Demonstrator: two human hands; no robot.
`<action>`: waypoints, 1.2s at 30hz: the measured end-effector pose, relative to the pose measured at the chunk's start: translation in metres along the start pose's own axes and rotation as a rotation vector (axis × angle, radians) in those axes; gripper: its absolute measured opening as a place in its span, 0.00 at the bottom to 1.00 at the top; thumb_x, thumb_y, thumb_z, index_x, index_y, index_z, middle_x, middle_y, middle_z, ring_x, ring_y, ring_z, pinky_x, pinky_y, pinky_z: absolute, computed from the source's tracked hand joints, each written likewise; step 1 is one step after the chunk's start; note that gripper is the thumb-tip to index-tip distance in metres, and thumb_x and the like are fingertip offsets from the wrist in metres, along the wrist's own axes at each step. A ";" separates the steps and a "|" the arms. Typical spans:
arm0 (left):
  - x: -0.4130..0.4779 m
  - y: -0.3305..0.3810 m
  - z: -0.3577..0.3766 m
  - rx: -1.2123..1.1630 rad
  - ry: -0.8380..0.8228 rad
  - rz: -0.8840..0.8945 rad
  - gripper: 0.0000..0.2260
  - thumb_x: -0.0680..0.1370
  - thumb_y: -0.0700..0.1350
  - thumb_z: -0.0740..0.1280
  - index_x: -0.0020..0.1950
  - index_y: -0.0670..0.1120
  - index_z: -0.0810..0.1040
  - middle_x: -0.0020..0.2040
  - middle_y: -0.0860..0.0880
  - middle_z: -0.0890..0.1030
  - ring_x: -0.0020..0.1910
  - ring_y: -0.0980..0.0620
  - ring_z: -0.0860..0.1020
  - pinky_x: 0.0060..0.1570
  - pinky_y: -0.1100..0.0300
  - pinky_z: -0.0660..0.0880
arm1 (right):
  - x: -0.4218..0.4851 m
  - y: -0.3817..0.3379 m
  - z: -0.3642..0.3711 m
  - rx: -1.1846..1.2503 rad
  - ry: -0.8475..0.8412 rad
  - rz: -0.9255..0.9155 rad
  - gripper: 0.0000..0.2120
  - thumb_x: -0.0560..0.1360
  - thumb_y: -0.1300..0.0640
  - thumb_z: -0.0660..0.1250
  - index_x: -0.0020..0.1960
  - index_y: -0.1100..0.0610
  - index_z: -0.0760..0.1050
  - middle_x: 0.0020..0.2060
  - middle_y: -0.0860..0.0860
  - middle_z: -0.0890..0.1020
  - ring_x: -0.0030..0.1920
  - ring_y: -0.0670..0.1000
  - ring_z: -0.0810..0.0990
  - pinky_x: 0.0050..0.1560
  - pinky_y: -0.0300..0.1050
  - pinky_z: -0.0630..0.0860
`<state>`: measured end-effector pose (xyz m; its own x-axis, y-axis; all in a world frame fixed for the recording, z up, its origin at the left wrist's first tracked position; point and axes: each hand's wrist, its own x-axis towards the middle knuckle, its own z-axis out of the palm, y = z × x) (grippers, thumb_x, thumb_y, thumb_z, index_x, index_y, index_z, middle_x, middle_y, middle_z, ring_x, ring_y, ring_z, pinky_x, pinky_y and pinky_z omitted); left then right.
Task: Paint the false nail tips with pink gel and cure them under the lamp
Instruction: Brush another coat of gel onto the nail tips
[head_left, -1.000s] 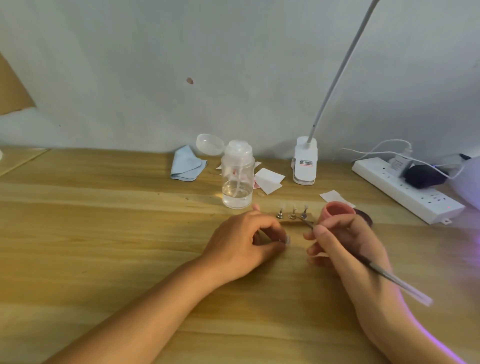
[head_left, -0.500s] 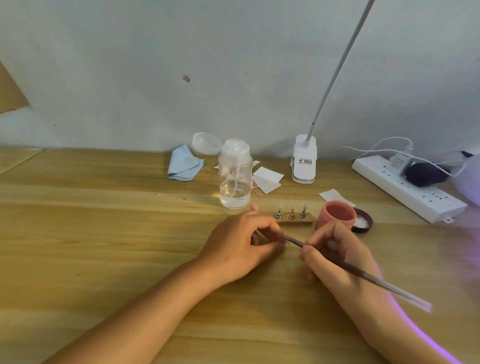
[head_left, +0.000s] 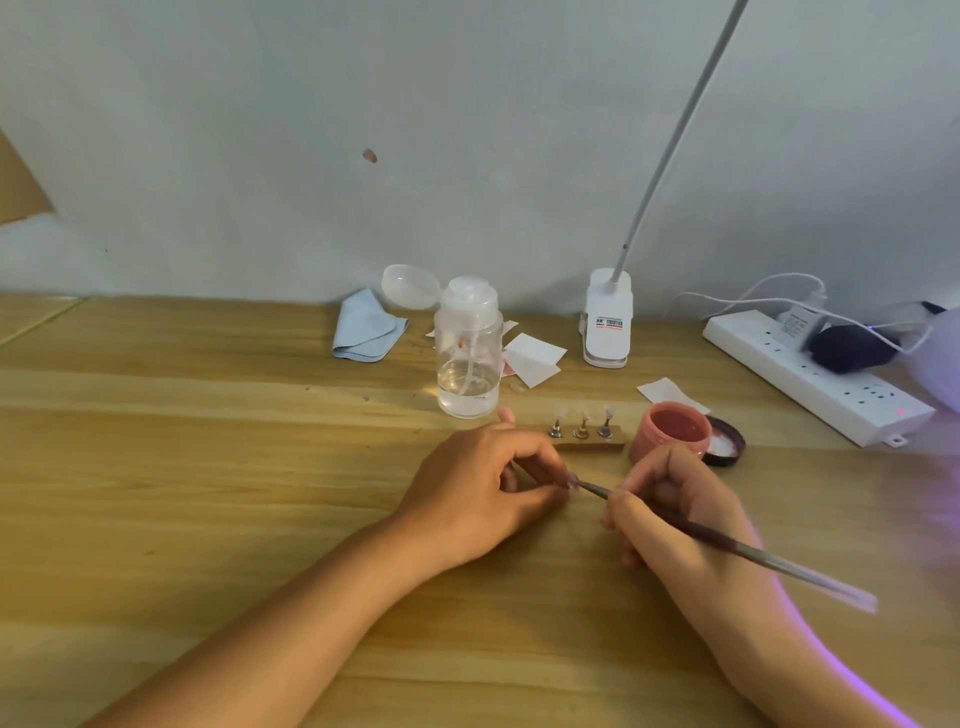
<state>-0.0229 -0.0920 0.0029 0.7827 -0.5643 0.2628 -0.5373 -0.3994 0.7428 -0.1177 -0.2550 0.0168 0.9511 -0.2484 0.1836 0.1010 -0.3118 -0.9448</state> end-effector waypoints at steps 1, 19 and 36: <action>0.000 0.000 0.000 0.002 -0.007 -0.001 0.11 0.73 0.47 0.75 0.38 0.62 0.80 0.37 0.66 0.80 0.26 0.62 0.70 0.40 0.72 0.68 | 0.000 0.000 0.000 -0.016 -0.001 0.006 0.06 0.68 0.56 0.70 0.37 0.52 0.72 0.32 0.59 0.79 0.29 0.51 0.74 0.32 0.45 0.71; -0.001 0.000 -0.001 0.031 -0.022 0.003 0.05 0.73 0.48 0.75 0.42 0.59 0.81 0.42 0.65 0.82 0.28 0.61 0.72 0.36 0.75 0.63 | -0.004 0.000 -0.002 0.260 0.194 -0.151 0.03 0.75 0.65 0.67 0.46 0.62 0.72 0.33 0.55 0.79 0.27 0.48 0.71 0.25 0.40 0.70; -0.002 -0.002 0.002 -0.007 -0.006 0.011 0.04 0.71 0.51 0.72 0.44 0.58 0.81 0.44 0.64 0.83 0.25 0.58 0.69 0.34 0.68 0.66 | 0.027 -0.001 -0.046 -0.411 0.359 -0.128 0.02 0.72 0.51 0.63 0.43 0.48 0.70 0.34 0.47 0.81 0.36 0.52 0.78 0.37 0.51 0.73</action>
<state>-0.0239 -0.0913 0.0002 0.7749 -0.5730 0.2670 -0.5435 -0.3882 0.7442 -0.1061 -0.3036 0.0351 0.7727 -0.4592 0.4384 0.0188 -0.6737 -0.7388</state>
